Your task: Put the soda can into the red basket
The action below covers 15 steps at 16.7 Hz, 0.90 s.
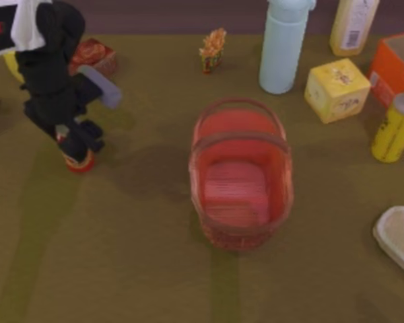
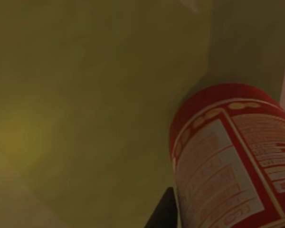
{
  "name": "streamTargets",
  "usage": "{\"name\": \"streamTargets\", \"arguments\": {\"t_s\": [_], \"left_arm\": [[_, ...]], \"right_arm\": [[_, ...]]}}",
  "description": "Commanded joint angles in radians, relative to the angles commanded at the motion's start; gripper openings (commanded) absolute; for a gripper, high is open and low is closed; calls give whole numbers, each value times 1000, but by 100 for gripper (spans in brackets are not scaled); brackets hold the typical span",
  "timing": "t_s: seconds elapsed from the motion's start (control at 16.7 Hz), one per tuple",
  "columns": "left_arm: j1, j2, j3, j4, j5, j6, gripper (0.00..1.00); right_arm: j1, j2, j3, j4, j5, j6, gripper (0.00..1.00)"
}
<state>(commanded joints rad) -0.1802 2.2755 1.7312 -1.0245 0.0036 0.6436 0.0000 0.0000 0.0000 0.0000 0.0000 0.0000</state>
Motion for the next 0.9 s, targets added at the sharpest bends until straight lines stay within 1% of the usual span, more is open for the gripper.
{"name": "streamTargets", "arguments": {"t_s": [0.42,0.54,0.6,0.72,0.9], "left_arm": [[1,-2,0,0,0,1,0],[-4,-4,-7,32,26,-7,0],[-9,-7,-14,63,51,-16,0],[-20,-13,-34,158,123,-46,0],[-38,-27,-81,373,275,-117,0]], "right_arm": [[0,0,0,0,0,0,100],[0,0,0,0,0,0,100],[0,0,0,0,0,0,100],[0,0,0,0,0,0,100],[0,0,0,0,0,0,100]]}}
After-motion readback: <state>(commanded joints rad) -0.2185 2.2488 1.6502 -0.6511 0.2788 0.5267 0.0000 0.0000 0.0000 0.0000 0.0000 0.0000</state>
